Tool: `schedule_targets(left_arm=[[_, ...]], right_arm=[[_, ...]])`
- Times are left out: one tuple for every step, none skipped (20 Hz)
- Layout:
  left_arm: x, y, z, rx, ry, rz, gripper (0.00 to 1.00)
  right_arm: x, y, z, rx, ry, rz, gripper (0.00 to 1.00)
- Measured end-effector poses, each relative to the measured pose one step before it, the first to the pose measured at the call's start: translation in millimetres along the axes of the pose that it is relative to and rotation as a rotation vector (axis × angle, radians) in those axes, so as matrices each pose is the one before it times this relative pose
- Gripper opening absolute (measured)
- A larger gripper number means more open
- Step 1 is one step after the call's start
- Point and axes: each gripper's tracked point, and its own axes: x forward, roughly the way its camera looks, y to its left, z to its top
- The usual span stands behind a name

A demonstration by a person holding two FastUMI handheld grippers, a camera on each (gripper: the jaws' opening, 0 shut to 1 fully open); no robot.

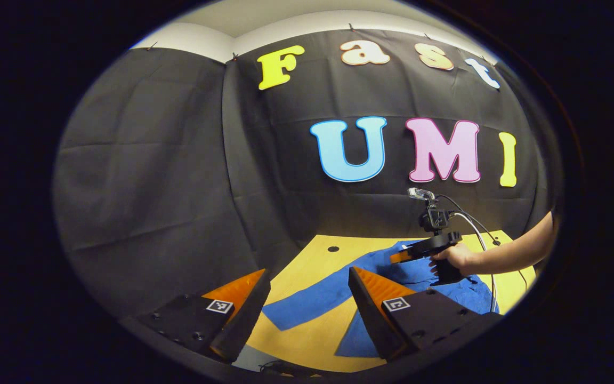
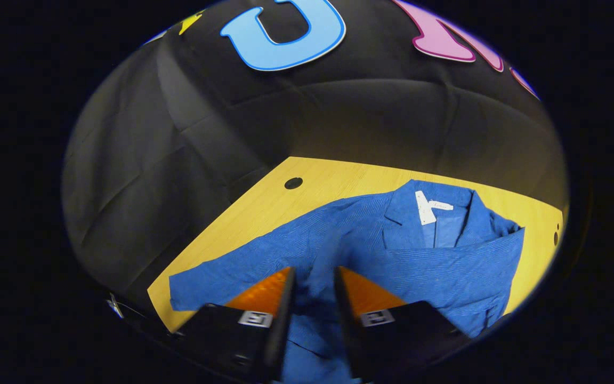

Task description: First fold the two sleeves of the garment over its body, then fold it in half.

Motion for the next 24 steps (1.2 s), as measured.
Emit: schedule_targets(left_arm=[[1.58, 3.30, -3.52, -0.01161, 0.00562, 0.00723, 0.84], [2.45, 3.49, -4.20, -0.01302, 0.00381, 0.00732, 0.84], [4.30, 3.17, -3.20, -0.01547, 0.00419, 0.00606, 0.84], [5.53, 2.86, -5.73, -0.01803, 0.00530, 0.00310, 0.84], [7.77, 3.05, -6.39, -0.01716, 0.00825, 0.00440, 0.84], [10.47, 6.03, -7.45, -0.01540, 0.00888, 0.01293, 0.84], [12.48, 6.82, -8.56, -0.01594, 0.01677, 0.01860, 0.84], [13.36, 6.91, -12.39, -0.01716, 0.02401, 0.01830, 0.84], [15.25, 7.11, -12.59, -0.01638, 0.02903, 0.01897, 0.84], [18.02, 5.86, -12.41, 0.00050, 0.02278, 0.01141, 0.85], [16.83, 5.98, -15.48, 0.01206, 0.03970, 0.00926, 0.84], [19.95, 4.85, -17.28, 0.02460, 0.04212, 0.01627, 0.84], [19.56, 6.86, -17.70, 0.01261, 0.06572, 0.02452, 0.85], [18.17, 6.02, -23.02, -0.01042, 0.09665, 0.00960, 0.85], [19.12, -3.84, -7.83, -0.01926, 0.06382, -0.01981, 0.86], [18.10, -5.27, -11.60, -0.05060, 0.04411, -0.04306, 0.87], [15.88, -1.67, -8.40, -0.04892, 0.03878, -0.02841, 0.87], [11.80, 6.26, -7.47, -0.04203, 0.05056, 0.01738, 0.87], [9.31, 7.58, -3.50, -0.02352, 0.03976, 0.02712, 0.87], [9.55, 2.63, 0.27, -0.00712, 0.02031, 0.01085, 0.87], [10.34, 0.13, 3.60, 0.00547, 0.01327, 0.00129, 0.86], [7.41, -1.79, 0.54, 0.00900, 0.02021, 0.00253, 0.84], [7.77, -0.82, 1.90, 0.01328, 0.02233, 0.01032, 0.84], [4.53, -0.63, 0.39, 0.01240, 0.02045, 0.00658, 0.85]], right_arm=[[-6.56, -6.95, -3.22, -0.01448, 0.00516, -0.02393, 0.49], [-9.15, -9.42, 3.70, -0.02162, -0.01919, -0.02617, 0.74], [-12.71, -7.37, 5.55, -0.02661, -0.02791, -0.01914, 0.99], [-16.47, -8.59, 7.04, -0.02783, -0.03341, -0.01657, 0.98], [-19.39, -8.70, 7.79, -0.02632, -0.03930, -0.01934, 0.98], [-20.44, -10.77, 9.06, -0.02443, -0.04435, -0.02157, 0.99], [-21.59, -10.12, 8.79, -0.02138, -0.04581, -0.02256, 0.99], [-23.07, -10.44, 9.14, -0.02088, -0.04462, -0.02401, 0.99], [-22.98, -9.20, 9.70, -0.01577, -0.04792, -0.02018, 0.99], [-22.80, -9.69, 9.24, -0.02078, -0.04606, -0.02346, 0.98], [-18.32, -10.68, 4.76, -0.03627, -0.04000, -0.02454, 0.83], [-21.07, -13.88, -0.97, -0.04037, -0.00464, -0.03333, 0.98], [-23.04, -9.89, -2.50, -0.02924, -0.00178, -0.02968, 0.98], [-18.58, -7.13, -1.15, -0.01343, -0.00874, -0.01528, 0.97], [-18.83, -5.55, 2.40, -0.00564, -0.01314, -0.01514, 0.97], [-20.38, -7.45, 1.50, -0.00248, -0.01072, -0.01508, 0.97], [-25.71, -8.76, 0.85, -0.00683, -0.00987, -0.02450, 0.97], [-21.65, -11.50, 0.96, -0.00570, -0.00709, -0.03046, 0.97], [-23.36, -13.71, -0.49, 0.00383, 0.00244, -0.03756, 0.96], [-18.85, -11.83, 0.52, 0.01679, 0.00201, -0.02944, 0.96], [-15.24, -9.83, 0.86, 0.02054, -0.00139, -0.03129, 0.96], [-15.35, -12.50, 1.55, 0.01728, 0.00045, -0.03706, 0.96], [-13.47, -12.83, 0.17, 0.01432, 0.00194, -0.04137, 0.96], [-11.72, -11.43, -0.41, 0.00922, 0.00425, -0.03426, 0.96]])
